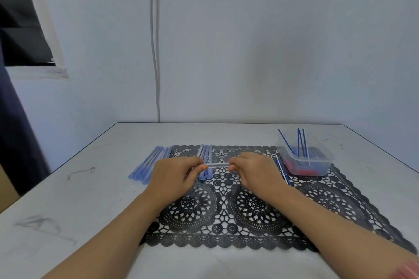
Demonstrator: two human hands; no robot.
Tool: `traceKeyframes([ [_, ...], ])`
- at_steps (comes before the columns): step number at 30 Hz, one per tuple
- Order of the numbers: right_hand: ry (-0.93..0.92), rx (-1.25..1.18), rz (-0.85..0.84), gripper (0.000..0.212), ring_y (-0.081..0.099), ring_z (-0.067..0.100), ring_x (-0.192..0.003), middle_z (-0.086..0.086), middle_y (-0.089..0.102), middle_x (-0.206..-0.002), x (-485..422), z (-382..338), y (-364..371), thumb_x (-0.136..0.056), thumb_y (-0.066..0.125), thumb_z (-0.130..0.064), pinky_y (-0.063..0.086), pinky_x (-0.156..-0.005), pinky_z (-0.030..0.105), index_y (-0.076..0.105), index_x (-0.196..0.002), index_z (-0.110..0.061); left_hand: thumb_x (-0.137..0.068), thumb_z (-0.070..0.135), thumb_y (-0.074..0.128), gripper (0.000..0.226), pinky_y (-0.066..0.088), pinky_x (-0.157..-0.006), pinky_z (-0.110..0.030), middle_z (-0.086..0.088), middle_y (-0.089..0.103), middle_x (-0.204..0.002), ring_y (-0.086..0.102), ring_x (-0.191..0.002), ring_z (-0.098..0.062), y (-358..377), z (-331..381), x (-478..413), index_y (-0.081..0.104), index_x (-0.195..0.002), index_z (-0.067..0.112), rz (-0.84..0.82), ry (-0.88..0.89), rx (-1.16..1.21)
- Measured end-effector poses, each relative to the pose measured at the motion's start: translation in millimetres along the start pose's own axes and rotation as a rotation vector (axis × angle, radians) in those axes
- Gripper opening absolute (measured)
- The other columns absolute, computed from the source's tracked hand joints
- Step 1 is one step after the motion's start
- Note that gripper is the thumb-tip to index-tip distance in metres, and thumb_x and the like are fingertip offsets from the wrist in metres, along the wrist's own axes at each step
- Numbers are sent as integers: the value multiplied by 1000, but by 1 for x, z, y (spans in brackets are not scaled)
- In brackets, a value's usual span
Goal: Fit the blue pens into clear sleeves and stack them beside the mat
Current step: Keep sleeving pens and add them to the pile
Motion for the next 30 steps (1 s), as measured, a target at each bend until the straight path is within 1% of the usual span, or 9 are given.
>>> traceKeyframes([
  [3, -12, 6, 48, 9, 58, 14, -48, -5, 65, -62, -1, -2, -4, -69, 78, -12, 49, -37, 27, 73, -75, -16, -89, 46, 44, 30, 25, -43, -6, 16, 46, -47, 36, -43, 3, 0, 1, 0, 69, -81, 32, -6, -6, -16],
  [7, -63, 17, 94, 11, 60, 10, -51, -8, 66, -64, 0, -7, -9, -71, 62, -14, 47, -41, 18, 72, -71, -18, -91, 49, 39, 32, 22, -40, -11, 12, 32, -39, 32, -37, 2, 3, -2, 1, 55, -68, 34, -47, -48, 5],
  [10, -85, 23, 89, 11, 60, 11, -53, -5, 67, -66, 0, -8, -7, -67, 78, -8, 49, -41, 21, 73, -73, -15, -90, 52, 34, 27, 20, -42, -12, 10, 34, -39, 36, -37, 0, 5, -5, 3, 43, -67, 41, -84, -78, 34],
  [15, -57, 55, -4, 9, 60, 13, -58, -4, 65, -71, 0, -5, 2, -73, 77, -14, 52, -41, 29, 72, -81, -15, -89, 56, 32, 31, 22, -43, -12, 10, 35, -38, 41, -40, -1, 6, -8, 5, 45, -66, 39, -100, -68, 32],
  [18, -48, 67, -58, 28, 62, 13, -63, -3, 67, -76, 2, -2, 8, -63, 78, -3, 54, -45, 29, 72, -88, -14, -89, 56, 31, 32, 24, -43, -14, 11, 35, -38, 38, -38, 0, 7, -9, 6, 45, -67, 38, -105, -57, 33],
  [22, -68, 16, 34, 27, 63, 13, -62, -2, 69, -74, 0, -2, 0, -62, 80, -1, 55, -47, 29, 73, -85, -13, -90, 56, 32, 39, 35, -43, -18, 11, 35, -39, 38, -38, -1, 8, -11, 5, 51, -67, 31, -92, -61, 54],
  [25, -133, 23, 148, 18, 61, 14, -57, -1, 68, -70, 1, -8, -12, -66, 80, -5, 51, -50, 21, 73, -83, -11, -89, 56, 32, 37, 35, -44, -17, 10, 37, -39, 45, -42, -5, 6, -12, 6, 50, -66, 33, -85, -87, 112],
  [28, -161, 16, 202, 8, 61, 13, -59, 0, 69, -71, 1, -10, -15, -80, 70, -15, 52, -51, 23, 73, -85, -10, -89, 57, 31, 32, 27, -45, -12, 12, 44, -42, 48, -46, -3, 5, -11, 7, 44, -64, 42, -91, -95, 149],
  [30, -133, 1, 144, 20, 62, 12, -65, 0, 69, -77, 0, -9, -12, -86, 58, -24, 54, -54, 25, 72, -89, -10, -89, 57, 31, 32, 25, -44, -12, 12, 40, -39, 47, -44, -3, 5, -12, 7, 44, -64, 40, -87, -93, 121],
])
Point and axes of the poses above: each hand's wrist, its own x-axis away from the middle knuckle, its own y-axis out of the palm, z = x × y, the point moved 4 cm from there along -x, towards the middle knuckle
